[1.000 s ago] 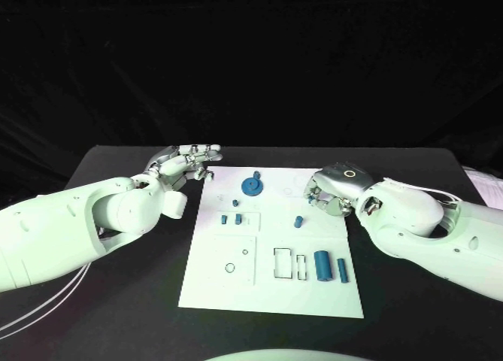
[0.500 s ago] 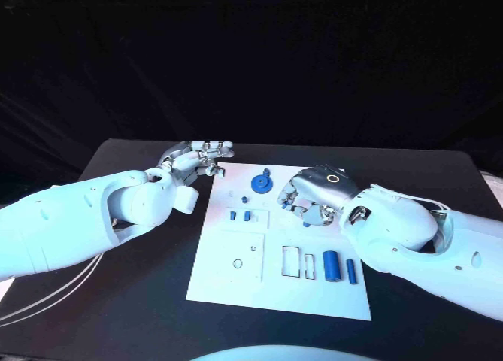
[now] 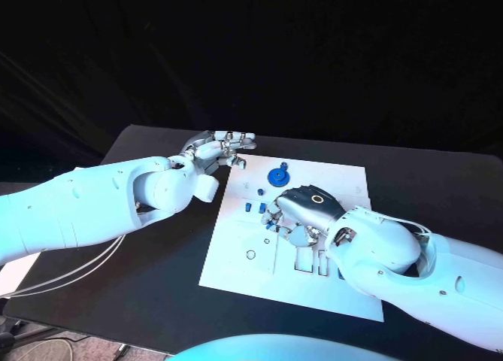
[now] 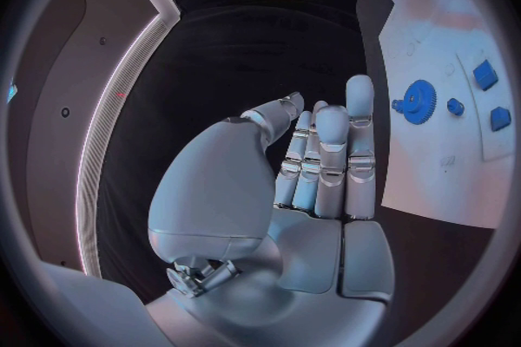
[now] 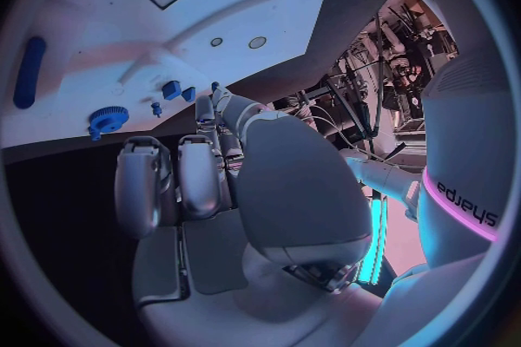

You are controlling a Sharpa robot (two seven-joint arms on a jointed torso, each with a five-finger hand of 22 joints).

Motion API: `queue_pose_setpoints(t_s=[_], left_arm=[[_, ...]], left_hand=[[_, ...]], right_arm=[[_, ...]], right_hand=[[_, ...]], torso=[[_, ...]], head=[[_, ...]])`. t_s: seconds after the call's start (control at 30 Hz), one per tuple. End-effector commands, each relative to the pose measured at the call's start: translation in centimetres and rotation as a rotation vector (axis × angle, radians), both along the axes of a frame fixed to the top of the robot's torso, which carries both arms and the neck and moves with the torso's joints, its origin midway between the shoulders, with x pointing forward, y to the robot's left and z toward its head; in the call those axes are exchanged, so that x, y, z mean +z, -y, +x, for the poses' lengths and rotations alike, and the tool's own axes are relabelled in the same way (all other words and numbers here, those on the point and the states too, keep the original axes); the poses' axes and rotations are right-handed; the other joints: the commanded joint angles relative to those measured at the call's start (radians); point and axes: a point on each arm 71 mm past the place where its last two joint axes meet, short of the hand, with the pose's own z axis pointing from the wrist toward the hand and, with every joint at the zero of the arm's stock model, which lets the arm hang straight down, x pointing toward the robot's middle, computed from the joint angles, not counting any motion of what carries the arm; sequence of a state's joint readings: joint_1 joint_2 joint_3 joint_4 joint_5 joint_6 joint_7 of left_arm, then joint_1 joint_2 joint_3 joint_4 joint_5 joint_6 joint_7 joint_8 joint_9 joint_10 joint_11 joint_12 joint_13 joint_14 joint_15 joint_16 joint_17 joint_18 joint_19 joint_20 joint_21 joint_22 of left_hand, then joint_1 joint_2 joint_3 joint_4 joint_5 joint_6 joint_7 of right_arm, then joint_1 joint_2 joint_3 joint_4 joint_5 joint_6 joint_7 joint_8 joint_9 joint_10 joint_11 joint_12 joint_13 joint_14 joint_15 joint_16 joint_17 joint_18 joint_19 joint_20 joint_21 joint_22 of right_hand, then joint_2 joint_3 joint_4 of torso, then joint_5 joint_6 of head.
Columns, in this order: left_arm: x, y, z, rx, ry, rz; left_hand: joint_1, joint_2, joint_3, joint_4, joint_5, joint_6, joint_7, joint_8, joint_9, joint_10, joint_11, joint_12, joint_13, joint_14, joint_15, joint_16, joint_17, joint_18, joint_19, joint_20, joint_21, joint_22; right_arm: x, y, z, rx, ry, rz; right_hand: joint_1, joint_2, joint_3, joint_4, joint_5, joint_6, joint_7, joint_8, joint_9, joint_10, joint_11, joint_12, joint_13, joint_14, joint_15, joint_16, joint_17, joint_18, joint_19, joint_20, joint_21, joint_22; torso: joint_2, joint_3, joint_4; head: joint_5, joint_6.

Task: Assemble the parts on the task board

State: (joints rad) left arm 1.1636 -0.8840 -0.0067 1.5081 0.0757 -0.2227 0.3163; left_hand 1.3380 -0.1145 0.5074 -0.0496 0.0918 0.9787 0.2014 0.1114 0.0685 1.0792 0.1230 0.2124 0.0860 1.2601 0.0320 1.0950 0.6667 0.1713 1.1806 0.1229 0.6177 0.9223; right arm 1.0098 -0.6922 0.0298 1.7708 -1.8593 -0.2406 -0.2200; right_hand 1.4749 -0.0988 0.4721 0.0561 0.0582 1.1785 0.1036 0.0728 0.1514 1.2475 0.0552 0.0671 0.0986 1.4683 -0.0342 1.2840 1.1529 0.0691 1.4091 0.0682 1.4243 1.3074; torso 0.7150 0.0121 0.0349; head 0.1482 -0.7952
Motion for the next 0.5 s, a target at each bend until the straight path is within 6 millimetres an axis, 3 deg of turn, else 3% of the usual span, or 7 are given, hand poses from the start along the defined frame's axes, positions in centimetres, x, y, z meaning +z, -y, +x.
queue_pose_setpoints(t_s=[0.03, 0.13, 0.5], left_arm=[[0.1, 0.4, -0.1, -0.026, 0.010, -0.011], [0.1, 0.4, -0.1, -0.027, 0.010, -0.012], [0.1, 0.5, -0.1, -0.033, 0.007, -0.013]], left_hand=[[-0.008, 0.004, -0.005, 0.000, 0.006, -0.005, -0.001, -0.001, -0.001, -0.005, -0.001, 0.007, -0.001, -0.006, -0.001, -0.006, -0.001, 0.011, -0.004, 0.006, -0.004, -0.001], [-0.008, 0.004, -0.005, 0.000, 0.006, -0.005, -0.001, -0.001, -0.001, -0.005, -0.001, 0.007, -0.001, -0.006, -0.001, -0.006, -0.001, 0.011, -0.004, 0.006, -0.004, -0.001], [-0.008, 0.005, -0.006, 0.000, 0.006, -0.006, -0.001, 0.000, -0.001, -0.006, -0.001, 0.008, -0.001, -0.005, 0.000, -0.003, 0.004, 0.011, -0.004, 0.006, -0.004, -0.001]], right_arm=[[-1.0, -0.3, -0.1, 0.024, -0.034, -0.028], [-1.6, -0.5, -0.2, 0.025, -0.047, -0.032], [-2.5, -0.4, 0.1, 0.012, -0.059, -0.052]], right_hand=[[-0.010, 0.003, 0.004, -0.005, 0.005, 0.001, 0.009, -0.002, 0.001, 0.010, -0.004, -0.003, 0.001, 0.038, 0.005, 0.001, -0.001, -0.014, -0.001, 0.008, 0.002, 0.045], [-0.010, 0.003, 0.004, -0.005, 0.005, 0.001, 0.009, -0.002, 0.001, 0.010, -0.004, -0.003, 0.001, 0.038, 0.005, 0.001, -0.001, -0.014, -0.001, 0.008, 0.002, 0.045], [-0.012, 0.004, 0.005, -0.006, 0.006, 0.000, 0.010, -0.003, 0.001, 0.010, -0.003, -0.003, 0.000, 0.038, 0.006, 0.002, -0.002, -0.013, -0.001, 0.009, 0.001, 0.045]], torso=[[0.000, -0.0009, 0.0004], [0.000, 0.0007, -0.0016], [0.000, 0.0010, 0.0004]], head=[[0.009, -0.005], [0.015, -0.007], [0.018, -0.011]])
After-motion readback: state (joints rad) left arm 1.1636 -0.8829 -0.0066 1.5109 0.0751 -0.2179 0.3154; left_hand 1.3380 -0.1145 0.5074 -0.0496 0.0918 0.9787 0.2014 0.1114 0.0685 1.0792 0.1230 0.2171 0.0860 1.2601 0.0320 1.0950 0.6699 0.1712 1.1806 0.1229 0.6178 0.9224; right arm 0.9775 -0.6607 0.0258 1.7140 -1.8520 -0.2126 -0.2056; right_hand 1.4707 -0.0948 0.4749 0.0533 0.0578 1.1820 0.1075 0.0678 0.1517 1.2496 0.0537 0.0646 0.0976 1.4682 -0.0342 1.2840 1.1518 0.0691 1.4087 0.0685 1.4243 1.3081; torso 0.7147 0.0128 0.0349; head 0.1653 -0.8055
